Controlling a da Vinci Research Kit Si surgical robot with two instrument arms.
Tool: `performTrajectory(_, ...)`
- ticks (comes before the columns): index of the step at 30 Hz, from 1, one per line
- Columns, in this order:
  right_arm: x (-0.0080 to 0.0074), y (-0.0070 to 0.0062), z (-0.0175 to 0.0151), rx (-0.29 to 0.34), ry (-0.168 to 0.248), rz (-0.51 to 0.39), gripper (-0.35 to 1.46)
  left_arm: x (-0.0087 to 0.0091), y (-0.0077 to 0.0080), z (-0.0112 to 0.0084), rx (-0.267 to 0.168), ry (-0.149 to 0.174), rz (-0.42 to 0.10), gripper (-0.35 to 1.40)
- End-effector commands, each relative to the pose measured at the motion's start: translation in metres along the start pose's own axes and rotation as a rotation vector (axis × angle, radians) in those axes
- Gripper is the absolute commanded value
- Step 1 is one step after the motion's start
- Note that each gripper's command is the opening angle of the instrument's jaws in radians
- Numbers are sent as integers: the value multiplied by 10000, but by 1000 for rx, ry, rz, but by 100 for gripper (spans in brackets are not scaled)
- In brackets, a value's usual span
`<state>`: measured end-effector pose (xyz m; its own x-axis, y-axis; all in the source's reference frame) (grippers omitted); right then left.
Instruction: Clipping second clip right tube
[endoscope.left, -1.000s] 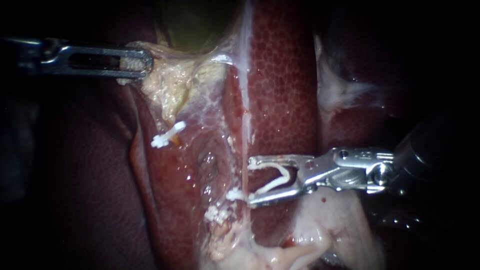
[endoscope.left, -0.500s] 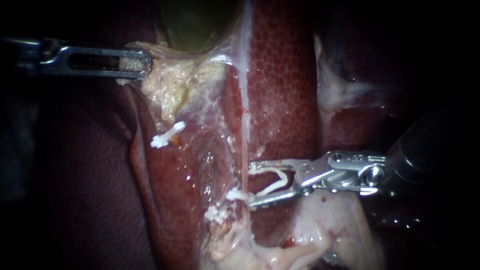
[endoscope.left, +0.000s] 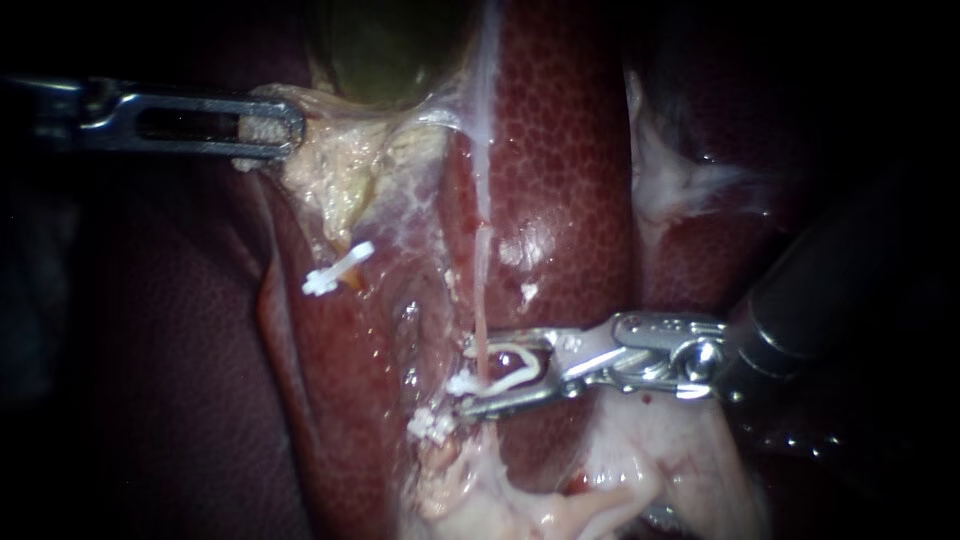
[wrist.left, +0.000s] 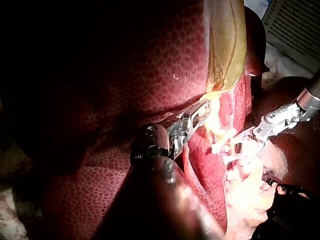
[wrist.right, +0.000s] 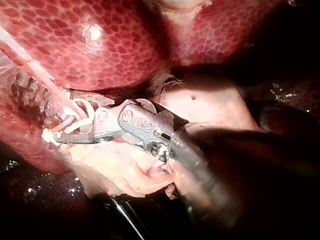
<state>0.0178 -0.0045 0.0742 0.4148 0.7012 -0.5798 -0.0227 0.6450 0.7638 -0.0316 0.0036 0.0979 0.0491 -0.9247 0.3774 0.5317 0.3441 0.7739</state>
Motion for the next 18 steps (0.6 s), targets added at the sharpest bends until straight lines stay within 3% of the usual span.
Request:
performTrajectory(1,0,0,1,2,4,3,55,0,0,0,0,0,0,-35)
performTrajectory(11,1,2,7,9,23,2,48,0,0,0,-1,0,0,-35)
performTrajectory(18,-2,7,2,12,29,7,23,0,0,0,-1,0,0,-35)
